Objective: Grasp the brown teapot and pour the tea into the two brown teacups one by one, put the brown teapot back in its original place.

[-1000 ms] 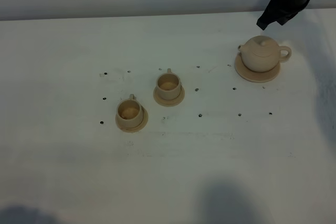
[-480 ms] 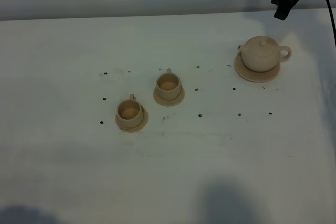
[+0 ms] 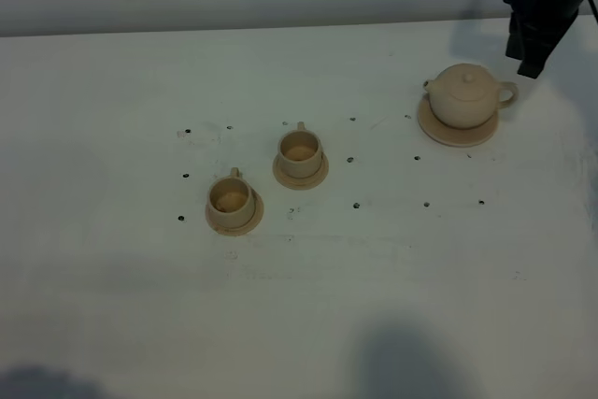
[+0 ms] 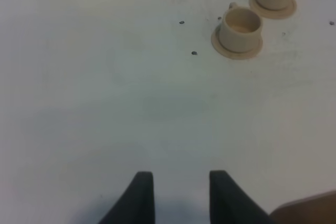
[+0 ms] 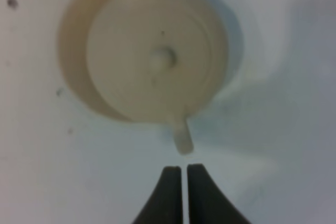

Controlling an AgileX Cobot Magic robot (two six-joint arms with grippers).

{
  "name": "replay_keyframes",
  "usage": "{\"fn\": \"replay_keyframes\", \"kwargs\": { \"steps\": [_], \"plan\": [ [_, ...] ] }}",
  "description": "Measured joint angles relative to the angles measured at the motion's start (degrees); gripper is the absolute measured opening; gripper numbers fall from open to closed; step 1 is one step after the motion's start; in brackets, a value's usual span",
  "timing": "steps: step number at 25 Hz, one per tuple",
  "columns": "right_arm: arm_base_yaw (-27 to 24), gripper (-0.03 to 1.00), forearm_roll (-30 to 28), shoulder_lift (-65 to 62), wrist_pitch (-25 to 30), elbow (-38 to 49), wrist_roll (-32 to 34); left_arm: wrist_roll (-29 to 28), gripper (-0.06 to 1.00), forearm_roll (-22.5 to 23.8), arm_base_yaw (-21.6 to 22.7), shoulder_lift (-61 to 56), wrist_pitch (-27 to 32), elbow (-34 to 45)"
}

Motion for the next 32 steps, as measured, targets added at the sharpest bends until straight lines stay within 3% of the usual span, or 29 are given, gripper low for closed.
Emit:
{"fn": "replay_keyframes", "kwargs": {
  "steps": [7, 14, 16, 32],
  "plan": [
    [-0.20, 0.10, -2.21, 0.01, -0.04, 0.08, 0.09, 0.00, 0.24, 0.00, 0.00, 0.00, 0.00, 0.00],
    [-0.67, 0.42, -2.31, 0.01, -0.04, 0.08, -0.96, 0.00, 0.24, 0.00, 0.00, 0.00, 0.00, 0.00],
    [-0.60, 0.47, -2.26, 0.01, -0.04, 0.08, -2.22, 0.00, 0.24, 0.00, 0.00, 0.00, 0.00, 0.00],
    [-0.56, 0.44, -2.13, 6.40, -2.87, 0.13, -5.30, 0.00, 0.24, 0.00, 0.00, 0.00, 0.00, 0.00]
  ]
}}
